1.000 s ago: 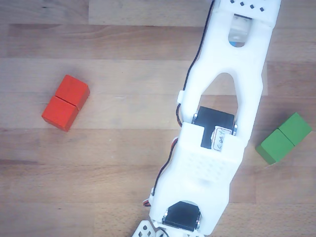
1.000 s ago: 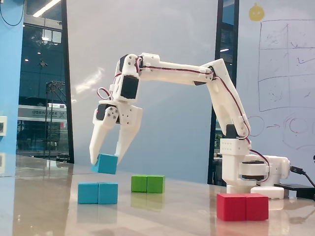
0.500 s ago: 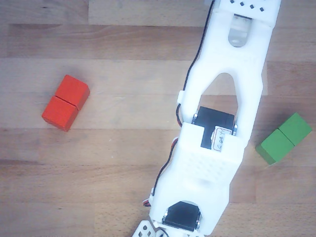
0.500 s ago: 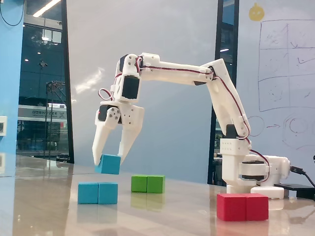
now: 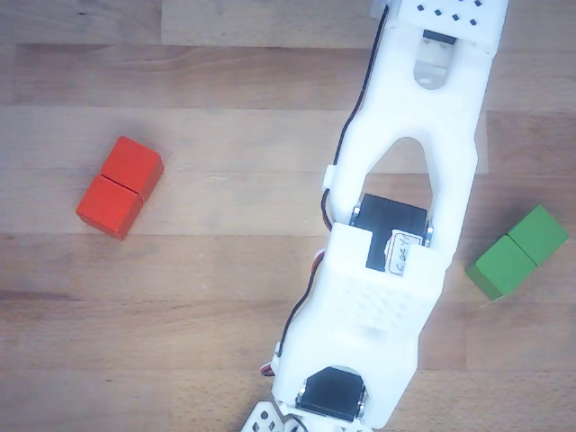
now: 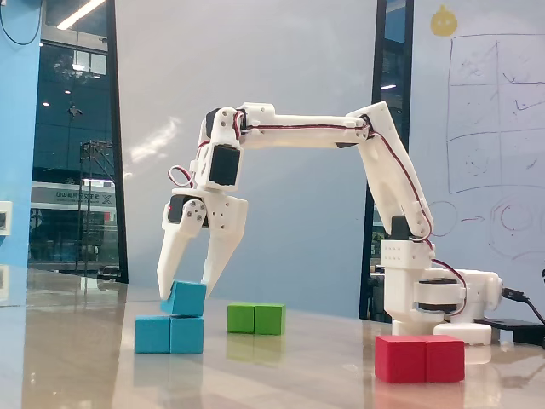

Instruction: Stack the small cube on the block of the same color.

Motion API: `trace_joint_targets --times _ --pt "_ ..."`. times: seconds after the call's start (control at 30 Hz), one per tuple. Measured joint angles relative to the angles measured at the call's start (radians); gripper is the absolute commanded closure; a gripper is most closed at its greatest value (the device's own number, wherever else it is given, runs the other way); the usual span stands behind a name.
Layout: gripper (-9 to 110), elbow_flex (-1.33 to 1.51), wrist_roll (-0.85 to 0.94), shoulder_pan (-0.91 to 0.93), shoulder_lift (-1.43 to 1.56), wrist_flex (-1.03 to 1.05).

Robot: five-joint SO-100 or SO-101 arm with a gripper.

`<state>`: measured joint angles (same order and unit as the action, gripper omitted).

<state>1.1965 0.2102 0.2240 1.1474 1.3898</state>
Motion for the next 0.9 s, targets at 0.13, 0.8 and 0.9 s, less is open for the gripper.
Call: trace_joint_targets --times 0.13,0.8,0.9 --pt "91 0.0 0.0 0.0 0.0 0.0" --pt "66 0.009 -0.002 -0.038 -0.061 0.0" --pt "61 0.009 -0.002 -0.051 -0.061 0.0"
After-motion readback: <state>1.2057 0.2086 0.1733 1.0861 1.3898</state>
